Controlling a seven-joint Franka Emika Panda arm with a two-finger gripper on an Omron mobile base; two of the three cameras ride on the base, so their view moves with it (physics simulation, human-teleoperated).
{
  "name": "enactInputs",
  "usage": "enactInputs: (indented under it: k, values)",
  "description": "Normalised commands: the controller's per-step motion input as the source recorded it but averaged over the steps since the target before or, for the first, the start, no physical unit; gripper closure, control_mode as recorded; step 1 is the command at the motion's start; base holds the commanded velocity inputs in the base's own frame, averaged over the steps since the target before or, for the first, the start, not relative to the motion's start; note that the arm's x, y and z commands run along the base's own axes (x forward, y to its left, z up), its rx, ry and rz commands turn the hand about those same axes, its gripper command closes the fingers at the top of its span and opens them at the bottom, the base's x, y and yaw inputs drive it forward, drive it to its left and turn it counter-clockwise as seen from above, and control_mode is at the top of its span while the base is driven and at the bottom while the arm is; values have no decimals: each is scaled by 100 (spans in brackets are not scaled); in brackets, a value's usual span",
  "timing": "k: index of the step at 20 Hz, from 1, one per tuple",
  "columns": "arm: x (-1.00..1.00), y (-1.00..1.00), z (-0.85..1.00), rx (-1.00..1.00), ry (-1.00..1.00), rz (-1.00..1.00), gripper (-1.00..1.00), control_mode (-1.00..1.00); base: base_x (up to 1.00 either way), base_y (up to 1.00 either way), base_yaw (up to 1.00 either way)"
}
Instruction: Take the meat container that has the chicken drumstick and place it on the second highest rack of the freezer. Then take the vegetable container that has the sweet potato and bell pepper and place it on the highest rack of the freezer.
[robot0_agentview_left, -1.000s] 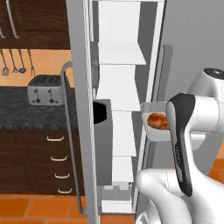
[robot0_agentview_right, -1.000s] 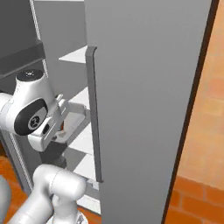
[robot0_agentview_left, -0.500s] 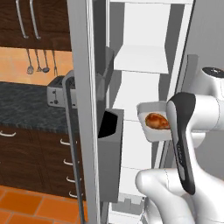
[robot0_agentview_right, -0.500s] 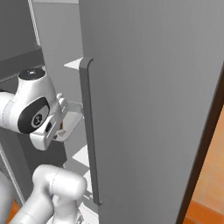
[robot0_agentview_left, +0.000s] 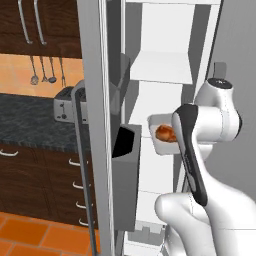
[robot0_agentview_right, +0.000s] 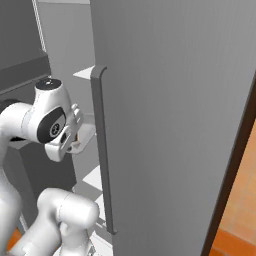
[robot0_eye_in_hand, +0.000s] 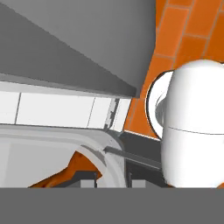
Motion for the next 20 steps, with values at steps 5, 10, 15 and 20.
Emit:
enactInputs:
  k: [5,10,15,20]
  values:
    - [88,-2,-40,0,-1,-3,100,-100,0,0,0]
    - [66,0,-64,0,0,-1,100,-100,0,0,0]
    - [69,-7,-20,0,-5,-4,100,-100,0,0,0]
    - [71,-11,-1,1,0,-5,100,-100,0,0,0]
